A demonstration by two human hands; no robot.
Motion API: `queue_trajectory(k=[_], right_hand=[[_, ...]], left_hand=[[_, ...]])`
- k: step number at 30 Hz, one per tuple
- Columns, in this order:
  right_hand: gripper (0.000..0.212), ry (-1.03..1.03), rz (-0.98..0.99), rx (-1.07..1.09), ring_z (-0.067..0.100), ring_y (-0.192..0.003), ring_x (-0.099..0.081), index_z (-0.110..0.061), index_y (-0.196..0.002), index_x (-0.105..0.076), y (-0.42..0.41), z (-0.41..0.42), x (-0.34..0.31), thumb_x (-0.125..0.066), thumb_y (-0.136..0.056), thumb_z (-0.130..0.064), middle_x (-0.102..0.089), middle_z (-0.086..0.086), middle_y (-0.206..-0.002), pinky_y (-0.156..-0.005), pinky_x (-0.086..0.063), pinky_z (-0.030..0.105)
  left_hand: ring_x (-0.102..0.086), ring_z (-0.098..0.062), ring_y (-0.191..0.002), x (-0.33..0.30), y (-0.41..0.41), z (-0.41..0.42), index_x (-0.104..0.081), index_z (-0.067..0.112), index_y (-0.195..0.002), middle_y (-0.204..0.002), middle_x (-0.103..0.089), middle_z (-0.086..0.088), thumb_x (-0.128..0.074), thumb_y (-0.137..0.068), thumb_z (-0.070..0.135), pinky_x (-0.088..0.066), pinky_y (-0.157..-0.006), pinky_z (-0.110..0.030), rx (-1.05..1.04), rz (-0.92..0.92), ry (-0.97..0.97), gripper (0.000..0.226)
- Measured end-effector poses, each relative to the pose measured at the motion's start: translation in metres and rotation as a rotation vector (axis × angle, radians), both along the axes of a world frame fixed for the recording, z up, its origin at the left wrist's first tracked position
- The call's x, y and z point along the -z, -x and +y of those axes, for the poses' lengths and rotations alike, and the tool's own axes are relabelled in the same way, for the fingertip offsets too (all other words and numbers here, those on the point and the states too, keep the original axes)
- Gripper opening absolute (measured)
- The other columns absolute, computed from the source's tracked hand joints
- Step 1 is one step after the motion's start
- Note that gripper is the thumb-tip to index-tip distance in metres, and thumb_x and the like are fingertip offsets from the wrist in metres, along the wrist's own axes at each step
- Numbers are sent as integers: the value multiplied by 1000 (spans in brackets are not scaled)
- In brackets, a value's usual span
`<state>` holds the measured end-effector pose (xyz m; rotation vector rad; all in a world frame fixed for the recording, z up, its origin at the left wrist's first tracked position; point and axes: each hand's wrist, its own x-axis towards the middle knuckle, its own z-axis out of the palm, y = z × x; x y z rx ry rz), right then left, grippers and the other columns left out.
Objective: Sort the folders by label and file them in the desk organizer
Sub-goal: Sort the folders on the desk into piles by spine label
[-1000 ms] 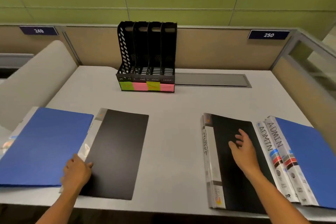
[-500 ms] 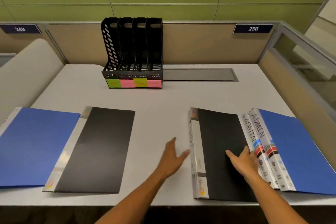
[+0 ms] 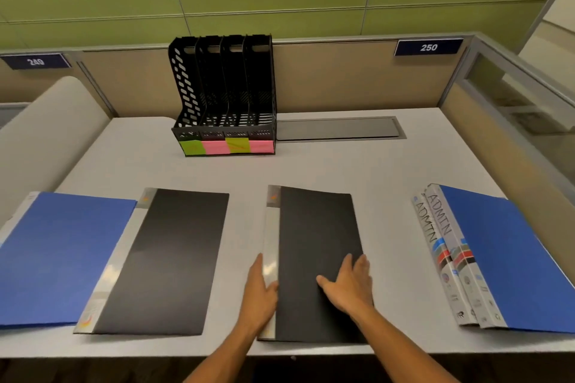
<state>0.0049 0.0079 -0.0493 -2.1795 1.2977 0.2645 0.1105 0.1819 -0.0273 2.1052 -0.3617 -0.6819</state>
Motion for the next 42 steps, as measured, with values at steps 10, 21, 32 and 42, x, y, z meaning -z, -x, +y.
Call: queue_trajectory(k=[10,21,32,42], right_hand=[[102,-174,-79,-186,31,-154,4,-15,-159,6,-44,43,-14,-62,-92,-49,12,12,-167,-123,-14,42],[68,442,-416,409,41,-134,-37,-11,-150,-33,131,-150,-91,-61,-95,-38,-41,20,-147,-106,-36,58],[93,-16,-54,513,38,-148,-24,-14,-158,-21,270,-274,-24,-46,-90,-72,-22,14,-164,-118,-25,55],[108,50,126,321,38,-152,-2,-32,-159,-5,231,-229,0,-32,-74,-93,2,12,-167,-119,-14,60]], left_hand=[[-38,-33,-144,-11,-47,59,-25,14,-155,-157,-36,-12,-57,-99,8,-32,-118,-45,-67,-86,-86,65],[-22,-14,-152,-33,30,-76,-22,23,-159,-166,-20,4,-58,-100,30,-17,-120,-26,375,-238,62,69],[-37,-21,-145,-34,159,-229,-22,22,-157,-164,-27,-2,-65,-91,54,-35,-116,-44,598,260,-45,85],[-56,-13,-127,-27,191,-235,-34,30,-141,-139,-53,7,-70,-92,22,-54,-102,-39,457,353,224,61]])
